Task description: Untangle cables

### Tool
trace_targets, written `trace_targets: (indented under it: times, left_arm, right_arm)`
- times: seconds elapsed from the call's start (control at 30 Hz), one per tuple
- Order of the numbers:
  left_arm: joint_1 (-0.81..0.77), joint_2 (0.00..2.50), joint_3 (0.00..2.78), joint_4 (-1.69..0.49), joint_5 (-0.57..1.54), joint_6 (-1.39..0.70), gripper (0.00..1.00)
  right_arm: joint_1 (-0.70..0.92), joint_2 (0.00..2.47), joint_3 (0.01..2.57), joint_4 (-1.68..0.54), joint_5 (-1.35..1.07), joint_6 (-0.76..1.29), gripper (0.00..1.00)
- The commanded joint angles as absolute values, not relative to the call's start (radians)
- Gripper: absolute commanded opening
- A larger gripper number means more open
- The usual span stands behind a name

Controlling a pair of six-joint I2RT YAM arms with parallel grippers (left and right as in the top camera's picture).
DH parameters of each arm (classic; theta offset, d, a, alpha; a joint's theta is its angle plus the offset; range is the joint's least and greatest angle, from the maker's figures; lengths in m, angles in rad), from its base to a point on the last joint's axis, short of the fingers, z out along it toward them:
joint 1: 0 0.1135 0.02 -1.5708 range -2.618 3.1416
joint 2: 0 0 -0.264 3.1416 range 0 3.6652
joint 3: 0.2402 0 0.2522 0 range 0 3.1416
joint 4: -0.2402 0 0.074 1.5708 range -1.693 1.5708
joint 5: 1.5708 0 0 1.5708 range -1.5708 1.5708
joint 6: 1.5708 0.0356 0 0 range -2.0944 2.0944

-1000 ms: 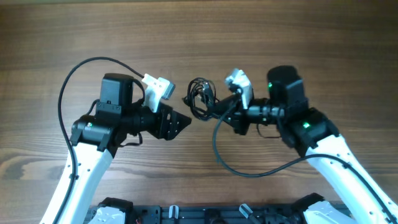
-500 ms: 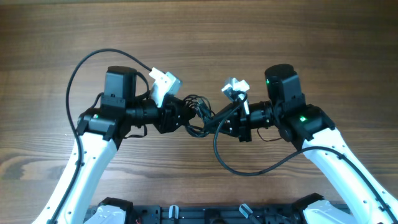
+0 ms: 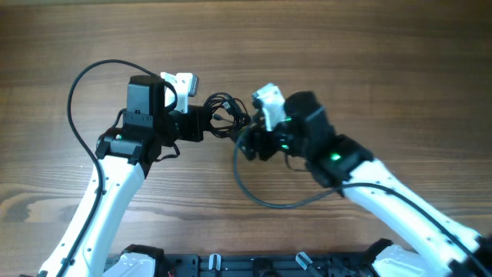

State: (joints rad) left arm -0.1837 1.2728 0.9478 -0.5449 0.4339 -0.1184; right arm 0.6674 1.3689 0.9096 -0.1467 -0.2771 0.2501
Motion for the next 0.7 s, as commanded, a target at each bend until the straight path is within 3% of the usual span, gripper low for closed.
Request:
trace_targets:
  times: [0.0,0.07,0.17,0.2,0.3,0.33,0.47,0.57,0.67]
  left_arm:
    - [-0.181,1.273,0.947,-0.546,0.461,-0.134,0.04]
    - [-0.181,1.273,0.947,-0.559,0.523,-0.08,0.04]
    - [-0.181,1.273,0.947,-0.606,0.55,-0.029,0.04]
    - [-0.181,1.273,0.947,-0.616,0.554,-0.029,0.04]
    - [-0.18,1.266,0.947,-0.627,0.564,-0.03,0.04]
    - [-0.177,1.259,0.947,-0.619,0.564,-0.032,0.04]
    - [-0.077,1.159,0.948,-0.559,0.478,-0.171,0.04]
    - [0.001,1.098,0.948,-0.567,0.474,-0.2,0.04]
    - [0.01,1.099,0.948,-0.56,0.474,-0.255,0.04]
  right_arm:
    - [0.71,1.478,0.922,-0.059,-0.06,0.273,0.74]
    - [0.71,1.525,0.922,0.015,-0.06,0.292,0.7]
    - [0.709,1.533,0.922,0.093,-0.034,0.338,0.52]
    - [0.709,1.533,0.922,0.106,-0.01,0.369,0.44]
    - [0.707,1.533,0.922,0.102,0.045,0.416,0.08]
    - [0.705,1.533,0.922,0.088,0.045,0.443,0.04]
    - [0.679,1.531,0.922,-0.07,0.045,0.631,0.04]
    - [0.678,1.531,0.922,-0.136,0.003,0.632,0.1]
    - [0.678,1.531,0.922,-0.158,-0.192,0.63,0.16]
